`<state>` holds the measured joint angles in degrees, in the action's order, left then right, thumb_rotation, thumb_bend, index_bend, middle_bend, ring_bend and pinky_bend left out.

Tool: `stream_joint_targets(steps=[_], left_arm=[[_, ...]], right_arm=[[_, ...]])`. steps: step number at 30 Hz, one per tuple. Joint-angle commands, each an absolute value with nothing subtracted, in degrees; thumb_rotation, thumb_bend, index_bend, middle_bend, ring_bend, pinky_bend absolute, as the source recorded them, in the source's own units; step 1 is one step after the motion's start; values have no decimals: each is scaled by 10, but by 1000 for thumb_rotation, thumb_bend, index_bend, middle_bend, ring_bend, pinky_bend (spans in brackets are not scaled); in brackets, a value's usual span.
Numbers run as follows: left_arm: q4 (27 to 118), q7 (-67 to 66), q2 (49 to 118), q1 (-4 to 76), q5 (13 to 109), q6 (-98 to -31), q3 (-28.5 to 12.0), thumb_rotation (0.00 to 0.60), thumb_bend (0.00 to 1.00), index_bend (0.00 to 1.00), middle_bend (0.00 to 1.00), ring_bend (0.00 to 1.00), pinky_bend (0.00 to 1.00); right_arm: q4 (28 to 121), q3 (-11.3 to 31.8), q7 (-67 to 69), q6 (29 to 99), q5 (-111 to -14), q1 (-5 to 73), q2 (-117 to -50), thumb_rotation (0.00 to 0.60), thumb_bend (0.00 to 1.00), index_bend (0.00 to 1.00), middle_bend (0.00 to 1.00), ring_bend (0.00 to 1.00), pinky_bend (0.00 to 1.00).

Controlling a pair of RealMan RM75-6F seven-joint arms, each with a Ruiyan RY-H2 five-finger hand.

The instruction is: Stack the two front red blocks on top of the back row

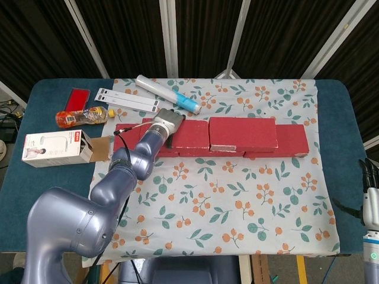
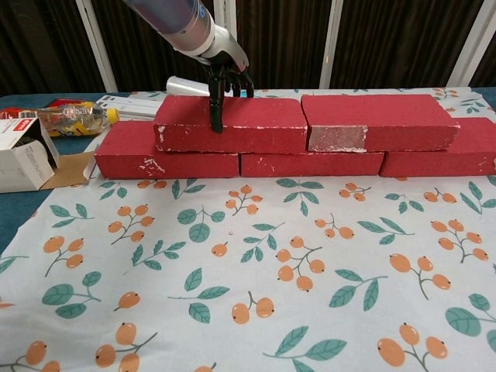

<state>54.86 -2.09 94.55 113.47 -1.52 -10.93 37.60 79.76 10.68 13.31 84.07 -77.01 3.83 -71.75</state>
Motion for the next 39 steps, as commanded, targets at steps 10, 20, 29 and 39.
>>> stream_joint_targets(steps=[10,20,29,39], left_arm=[[547,3,961,1149,-20,-127,404,600,36,115,116,3,129],[559,14,962,1158,-27,-130,416,600,36,91,120,3,134],[561,23,969,1162,-36,-138,419,600,36,68,124,3,139],[551,25,978,1160,-39,-132,422,600,0,36,51,0,139]], right_arm=[[796,107,133,839,-769,38,-718,600,85,0,0,0,0],[794,108,134,838,-768,39,-718,600,86,0,0,0,0],[793,107,135,839,-769,38,-719,600,85,0,0,0,0],[794,107,136,838,-769,38,-718,600,86,0,0,0,0]])
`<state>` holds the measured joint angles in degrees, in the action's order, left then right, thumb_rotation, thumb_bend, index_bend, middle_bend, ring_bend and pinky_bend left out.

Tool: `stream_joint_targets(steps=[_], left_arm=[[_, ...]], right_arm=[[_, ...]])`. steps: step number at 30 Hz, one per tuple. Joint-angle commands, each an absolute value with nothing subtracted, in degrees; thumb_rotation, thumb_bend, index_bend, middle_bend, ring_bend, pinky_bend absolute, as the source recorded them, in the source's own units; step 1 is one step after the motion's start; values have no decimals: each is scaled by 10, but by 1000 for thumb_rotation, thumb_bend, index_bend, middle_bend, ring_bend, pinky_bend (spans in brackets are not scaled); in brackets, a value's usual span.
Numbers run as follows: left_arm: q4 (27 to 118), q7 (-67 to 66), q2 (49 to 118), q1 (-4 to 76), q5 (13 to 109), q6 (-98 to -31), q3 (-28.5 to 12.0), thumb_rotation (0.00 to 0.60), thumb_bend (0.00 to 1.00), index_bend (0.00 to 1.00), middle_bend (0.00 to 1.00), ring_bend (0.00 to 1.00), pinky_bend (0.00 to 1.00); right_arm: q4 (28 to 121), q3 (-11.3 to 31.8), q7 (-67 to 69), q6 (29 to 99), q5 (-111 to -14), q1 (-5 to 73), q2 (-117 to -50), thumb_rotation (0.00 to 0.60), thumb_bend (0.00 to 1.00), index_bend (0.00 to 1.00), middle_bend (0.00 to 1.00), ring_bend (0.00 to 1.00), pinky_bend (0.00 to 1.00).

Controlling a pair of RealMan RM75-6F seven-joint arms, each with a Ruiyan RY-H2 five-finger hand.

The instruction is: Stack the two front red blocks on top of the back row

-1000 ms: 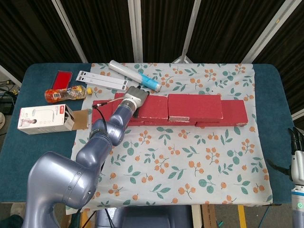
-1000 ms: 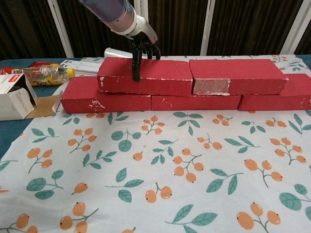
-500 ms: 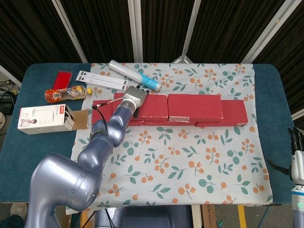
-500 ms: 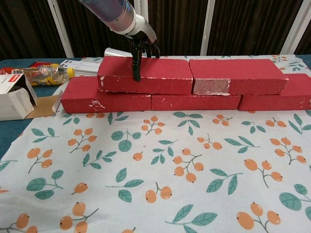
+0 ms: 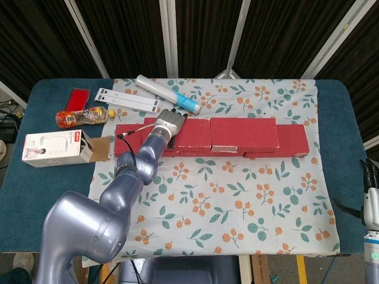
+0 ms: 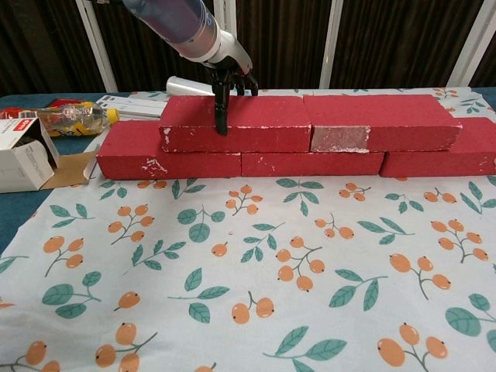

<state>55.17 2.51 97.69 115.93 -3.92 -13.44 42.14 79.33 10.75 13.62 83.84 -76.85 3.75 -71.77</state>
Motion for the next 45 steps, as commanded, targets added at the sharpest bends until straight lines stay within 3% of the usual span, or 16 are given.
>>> stream_joint_targets(steps=[1,7,32,40,45], left_arm=[[551,26,978,1160,-40,-130,423,600,0,31,41,0,139],[553,31,979,1166,-43,-126,431,600,0,0,1,0,138],[612,59,963,1223,-70,-120,485,600,0,0,0,0,129],[675,69,924,1245,-65,-191,478,600,0,0,0,0,129],[744,66,874,1247,-39,-254,448,600,0,0,0,0,129]], right_arm=[[794,107,136,837,-769,38,-718,600,85,0,0,0,0],[794,108,135,836,-767,39,-718,600,85,0,0,0,0],[794,107,134,829,-766,40,-717,600,86,0,0,0,0],[791,108,136,832,-767,41,-720,600,85,0,0,0,0],[790,106,133,831,-770,42,-722,600,86,0,0,0,0]])
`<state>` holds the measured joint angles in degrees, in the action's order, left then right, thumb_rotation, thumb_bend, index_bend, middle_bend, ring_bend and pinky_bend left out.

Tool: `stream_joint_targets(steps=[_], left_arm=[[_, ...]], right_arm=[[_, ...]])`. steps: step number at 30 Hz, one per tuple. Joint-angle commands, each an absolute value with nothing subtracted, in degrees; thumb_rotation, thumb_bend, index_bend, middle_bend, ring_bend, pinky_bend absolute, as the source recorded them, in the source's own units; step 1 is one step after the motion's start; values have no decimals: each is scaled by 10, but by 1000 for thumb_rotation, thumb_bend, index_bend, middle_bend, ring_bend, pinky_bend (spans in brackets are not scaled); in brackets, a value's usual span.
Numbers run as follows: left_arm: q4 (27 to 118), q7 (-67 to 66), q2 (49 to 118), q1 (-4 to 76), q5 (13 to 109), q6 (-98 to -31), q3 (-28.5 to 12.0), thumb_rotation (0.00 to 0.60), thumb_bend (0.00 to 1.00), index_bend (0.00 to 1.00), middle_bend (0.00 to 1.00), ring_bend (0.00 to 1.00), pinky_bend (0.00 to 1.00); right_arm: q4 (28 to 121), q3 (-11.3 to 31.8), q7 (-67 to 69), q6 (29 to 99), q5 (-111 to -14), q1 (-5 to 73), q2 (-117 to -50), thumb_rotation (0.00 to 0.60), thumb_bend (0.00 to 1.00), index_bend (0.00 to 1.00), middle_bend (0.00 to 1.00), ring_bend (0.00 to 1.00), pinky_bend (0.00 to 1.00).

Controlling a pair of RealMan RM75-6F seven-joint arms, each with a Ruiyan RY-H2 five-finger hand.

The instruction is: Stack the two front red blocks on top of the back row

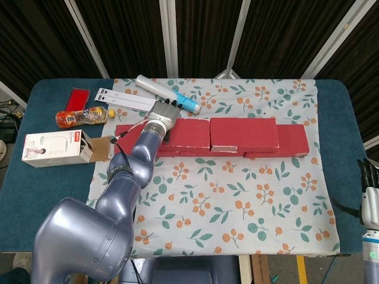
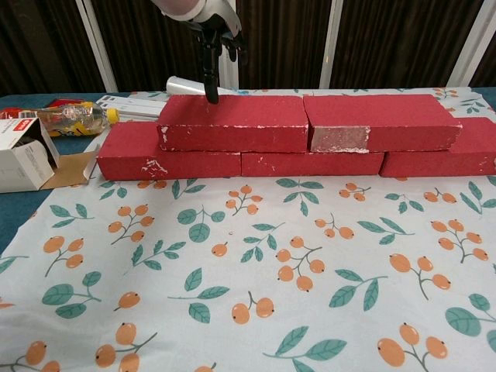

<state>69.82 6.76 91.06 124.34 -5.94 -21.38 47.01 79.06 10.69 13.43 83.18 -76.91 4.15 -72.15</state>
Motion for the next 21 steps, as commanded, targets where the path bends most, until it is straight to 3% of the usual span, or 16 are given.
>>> stream_joint_targets(steps=[1,5,10,16,21], left_arm=[[761,64,859,1245,-28,-266,440,600,0,0,0,0,133],[818,48,813,1234,8,-316,427,600,0,0,2,0,153],[914,45,742,1192,77,-431,407,600,0,0,52,0,173],[1082,54,646,1066,244,-695,414,600,0,0,62,0,202],[1187,28,590,907,410,-904,474,600,0,0,47,0,202]], right_arm=[[791,106,133,831,-770,42,-722,600,86,0,0,0,0],[791,106,132,833,-771,42,-723,600,85,0,0,0,0],[792,106,130,835,-772,41,-724,600,85,0,0,0,0],[795,103,123,835,-776,43,-726,600,85,0,0,0,0],[796,95,108,835,-788,46,-726,600,85,0,0,0,0]])
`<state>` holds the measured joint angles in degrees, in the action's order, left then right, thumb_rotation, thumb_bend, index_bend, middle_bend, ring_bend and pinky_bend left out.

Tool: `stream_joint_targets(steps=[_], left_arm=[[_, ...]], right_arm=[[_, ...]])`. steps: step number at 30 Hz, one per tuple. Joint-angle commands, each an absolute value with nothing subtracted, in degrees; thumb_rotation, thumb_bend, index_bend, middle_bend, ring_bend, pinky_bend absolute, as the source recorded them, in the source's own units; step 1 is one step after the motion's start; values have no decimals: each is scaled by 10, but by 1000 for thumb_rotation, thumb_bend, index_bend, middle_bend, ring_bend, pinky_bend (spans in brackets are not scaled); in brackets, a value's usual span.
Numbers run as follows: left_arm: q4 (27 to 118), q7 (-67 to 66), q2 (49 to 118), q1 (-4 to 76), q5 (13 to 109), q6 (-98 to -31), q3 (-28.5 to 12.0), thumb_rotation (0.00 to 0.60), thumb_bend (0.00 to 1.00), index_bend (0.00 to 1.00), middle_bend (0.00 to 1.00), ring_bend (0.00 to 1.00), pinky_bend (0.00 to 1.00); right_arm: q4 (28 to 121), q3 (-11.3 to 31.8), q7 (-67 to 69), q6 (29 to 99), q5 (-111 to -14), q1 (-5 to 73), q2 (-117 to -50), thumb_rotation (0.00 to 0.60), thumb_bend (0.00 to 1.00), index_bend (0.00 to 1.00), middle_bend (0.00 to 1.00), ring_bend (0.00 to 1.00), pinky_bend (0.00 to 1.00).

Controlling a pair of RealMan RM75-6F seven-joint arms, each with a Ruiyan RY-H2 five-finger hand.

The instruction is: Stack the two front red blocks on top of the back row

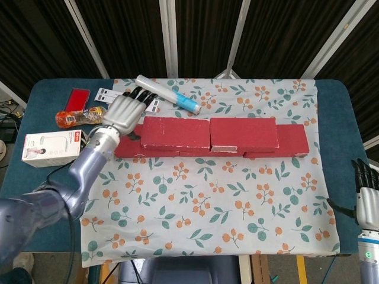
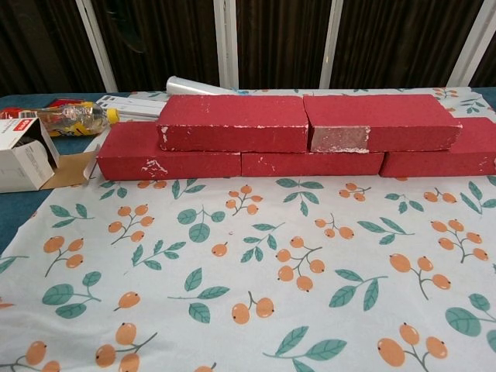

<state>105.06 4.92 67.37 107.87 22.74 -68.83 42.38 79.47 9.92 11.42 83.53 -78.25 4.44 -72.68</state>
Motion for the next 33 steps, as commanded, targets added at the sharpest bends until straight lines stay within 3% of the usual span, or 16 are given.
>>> stream_joint_targets(steps=[1,4,8,13,17,24,33], left_arm=[[1196,22,584,878,432,-934,484,600,0,0,44,0,202],[1201,13,580,754,506,-1043,500,600,0,0,35,0,202],[1160,13,601,587,559,-1143,485,600,0,0,7,0,202],[1084,39,643,417,586,-1191,436,600,0,0,0,0,201],[1021,46,674,329,600,-1211,393,600,0,0,1,0,198],[974,21,692,268,641,-1214,356,600,0,25,23,0,195],[981,-19,676,227,715,-1185,321,600,0,27,37,0,196]], right_arm=[[797,93,107,834,-791,46,-726,600,85,0,0,0,0],[800,90,99,833,-796,48,-726,600,86,0,0,0,0],[804,86,91,836,-802,48,-725,600,86,0,0,0,0],[812,82,78,844,-810,46,-720,600,85,0,0,0,0],[820,79,69,856,-820,43,-717,600,85,0,0,0,0],[829,69,65,863,-840,42,-705,600,86,0,0,0,0],[839,47,75,843,-867,48,-683,600,85,0,0,0,0]])
